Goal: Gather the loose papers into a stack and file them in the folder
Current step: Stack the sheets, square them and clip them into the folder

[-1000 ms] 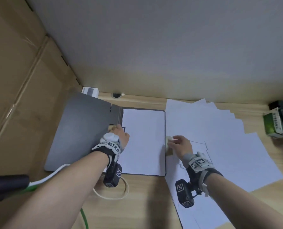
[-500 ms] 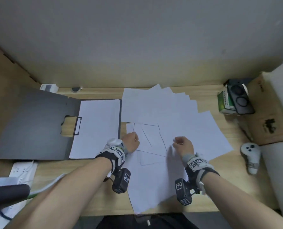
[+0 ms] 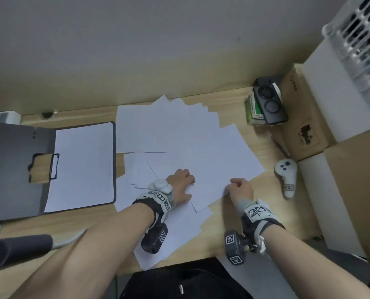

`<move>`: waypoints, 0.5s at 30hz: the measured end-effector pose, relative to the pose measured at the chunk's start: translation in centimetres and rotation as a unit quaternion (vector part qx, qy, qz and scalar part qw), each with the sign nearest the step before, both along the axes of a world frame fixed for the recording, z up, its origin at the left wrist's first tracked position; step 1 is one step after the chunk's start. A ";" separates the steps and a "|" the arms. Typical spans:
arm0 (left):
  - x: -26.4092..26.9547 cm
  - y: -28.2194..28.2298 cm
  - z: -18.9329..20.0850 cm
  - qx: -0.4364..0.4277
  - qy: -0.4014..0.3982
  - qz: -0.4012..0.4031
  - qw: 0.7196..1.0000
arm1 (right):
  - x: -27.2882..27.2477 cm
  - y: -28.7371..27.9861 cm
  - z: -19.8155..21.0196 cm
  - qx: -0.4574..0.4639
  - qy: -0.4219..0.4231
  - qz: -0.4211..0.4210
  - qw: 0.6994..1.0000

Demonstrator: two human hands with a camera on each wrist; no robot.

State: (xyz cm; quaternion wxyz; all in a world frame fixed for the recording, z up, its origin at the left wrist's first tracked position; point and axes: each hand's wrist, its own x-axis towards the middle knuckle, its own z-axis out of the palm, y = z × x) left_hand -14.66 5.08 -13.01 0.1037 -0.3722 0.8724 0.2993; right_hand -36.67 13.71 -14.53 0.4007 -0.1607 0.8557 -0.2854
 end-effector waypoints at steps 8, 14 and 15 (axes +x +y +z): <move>-3.0 1.0 0.3 -0.114 -0.108 -0.022 0.987 | -0.2 1.7 0.3 0.027 -0.014 -0.055 0.998; -3.4 0.5 0.9 -0.091 -0.109 -0.040 0.989 | -0.4 1.5 0.5 0.008 -0.047 -0.043 0.998; -3.4 0.4 1.1 -0.075 -0.090 -0.039 0.992 | -0.4 1.4 0.3 0.001 -0.059 -0.044 0.997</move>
